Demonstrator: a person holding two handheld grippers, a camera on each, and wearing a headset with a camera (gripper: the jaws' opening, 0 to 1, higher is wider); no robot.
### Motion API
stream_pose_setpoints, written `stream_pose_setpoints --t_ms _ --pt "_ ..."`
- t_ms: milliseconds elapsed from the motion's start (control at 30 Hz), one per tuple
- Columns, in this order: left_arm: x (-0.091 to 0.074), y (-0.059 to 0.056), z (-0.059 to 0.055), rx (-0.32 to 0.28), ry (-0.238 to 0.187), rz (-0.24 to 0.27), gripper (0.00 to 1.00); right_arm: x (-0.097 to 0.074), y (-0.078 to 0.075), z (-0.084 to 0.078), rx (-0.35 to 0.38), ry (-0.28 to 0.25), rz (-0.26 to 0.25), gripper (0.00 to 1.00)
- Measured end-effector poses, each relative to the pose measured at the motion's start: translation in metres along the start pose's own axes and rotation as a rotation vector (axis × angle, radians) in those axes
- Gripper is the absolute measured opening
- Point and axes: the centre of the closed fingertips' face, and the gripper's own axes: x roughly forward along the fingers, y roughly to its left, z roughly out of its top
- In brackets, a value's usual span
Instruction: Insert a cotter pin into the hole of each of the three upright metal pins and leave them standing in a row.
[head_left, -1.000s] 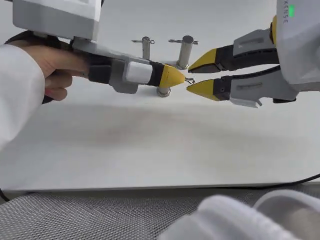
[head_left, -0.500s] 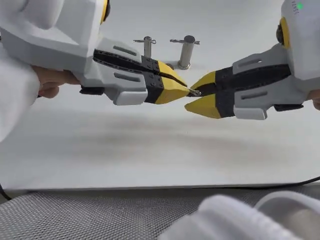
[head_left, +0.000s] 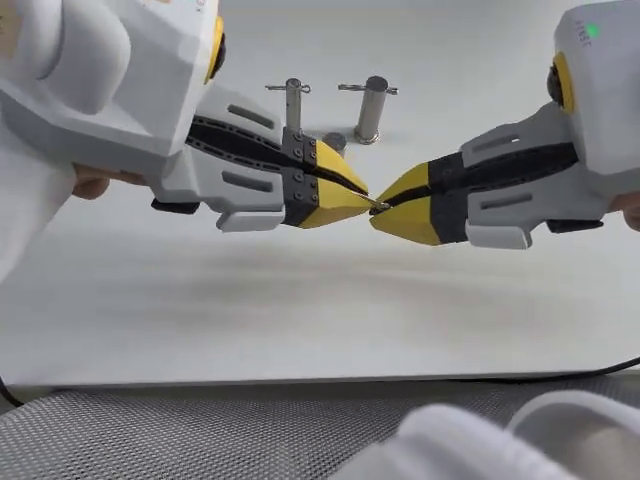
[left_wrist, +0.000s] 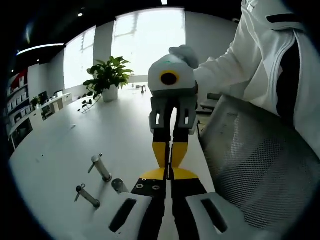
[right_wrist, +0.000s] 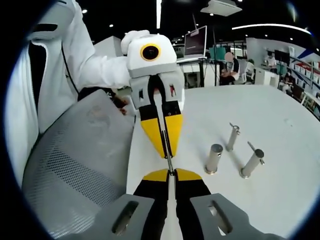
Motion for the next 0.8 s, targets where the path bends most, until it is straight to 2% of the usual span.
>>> stream_pose_setpoints --t_ms 167,300,500,567,633,667,800 --pt "-0.002 -0.001 -0.001 -0.011 0.009 -0.008 0.0 -0.001 0.002 0.001 -0.017 0.003 0.007 0.0" --pt "-0.002 -0.003 -0.009 -0.007 0.041 -0.012 0.0 -0.002 0.003 0.003 -0.038 0.005 0.012 0.0" --pt "-0.005 -0.005 -0.007 -0.021 0.043 -0.02 0.0 -0.003 0.004 0.0 -0.074 0.026 0.017 0.0" --pt "-0.005 -0.005 -0.007 -0.041 0.039 -0.016 0.01 -0.004 0.003 0.0 -0.077 0.026 0.012 0.0" --pt "-0.005 -0.008 -0.007 -0.092 0.034 -0.007 0.01 -0.004 0.001 0.001 -0.075 0.021 0.002 0.0" --pt "-0.003 -0.003 -0.014 -0.102 0.056 0.011 0.01 -0.005 0.0 0.001 -0.074 0.019 0.0 0.0" --pt "0.001 0.001 -0.013 -0.062 0.047 0.018 0.01 -0.005 -0.003 0.002 -0.078 0.019 -0.016 0.0"
